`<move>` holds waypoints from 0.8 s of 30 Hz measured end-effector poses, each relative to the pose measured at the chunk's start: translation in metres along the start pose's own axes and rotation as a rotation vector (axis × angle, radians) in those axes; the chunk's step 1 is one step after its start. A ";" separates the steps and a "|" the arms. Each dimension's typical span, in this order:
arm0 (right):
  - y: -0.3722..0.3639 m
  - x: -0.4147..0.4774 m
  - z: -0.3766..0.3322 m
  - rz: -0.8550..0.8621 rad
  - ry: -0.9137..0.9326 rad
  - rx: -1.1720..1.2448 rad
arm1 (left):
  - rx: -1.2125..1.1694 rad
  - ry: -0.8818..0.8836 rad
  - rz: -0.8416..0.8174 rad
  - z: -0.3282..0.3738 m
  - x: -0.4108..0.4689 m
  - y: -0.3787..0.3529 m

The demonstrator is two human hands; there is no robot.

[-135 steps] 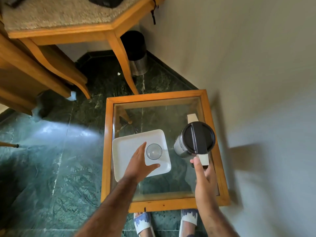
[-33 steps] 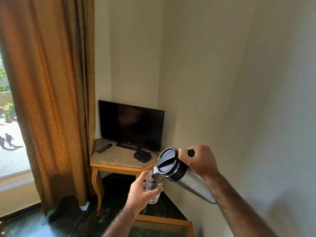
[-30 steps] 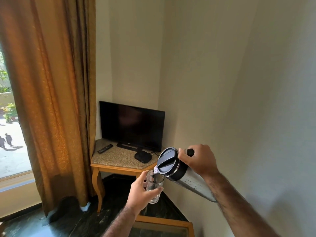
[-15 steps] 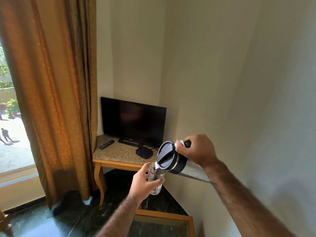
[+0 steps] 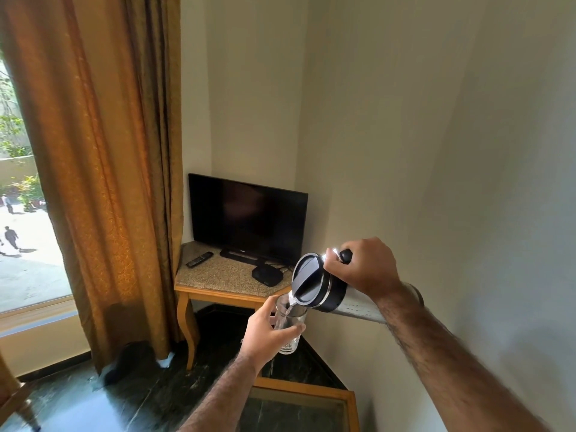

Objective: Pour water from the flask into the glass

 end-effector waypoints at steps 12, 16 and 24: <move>0.011 0.020 -0.007 0.015 0.084 -0.056 | -0.004 0.002 -0.001 -0.002 0.006 -0.001; 0.012 0.024 -0.009 0.018 0.099 -0.068 | 0.002 -0.006 -0.002 0.000 0.007 -0.001; 0.014 0.025 -0.012 0.022 0.137 -0.072 | -0.001 -0.001 -0.003 0.003 0.008 -0.001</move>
Point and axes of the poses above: each hand's wrist, its own x-axis towards the middle knuckle, its own y-axis out of the back of the hand, z = x × y, the point moved 3 cm from there along x, towards the middle knuckle, and after that the axes turned 5 degrees about y, right-handed, at the moved point
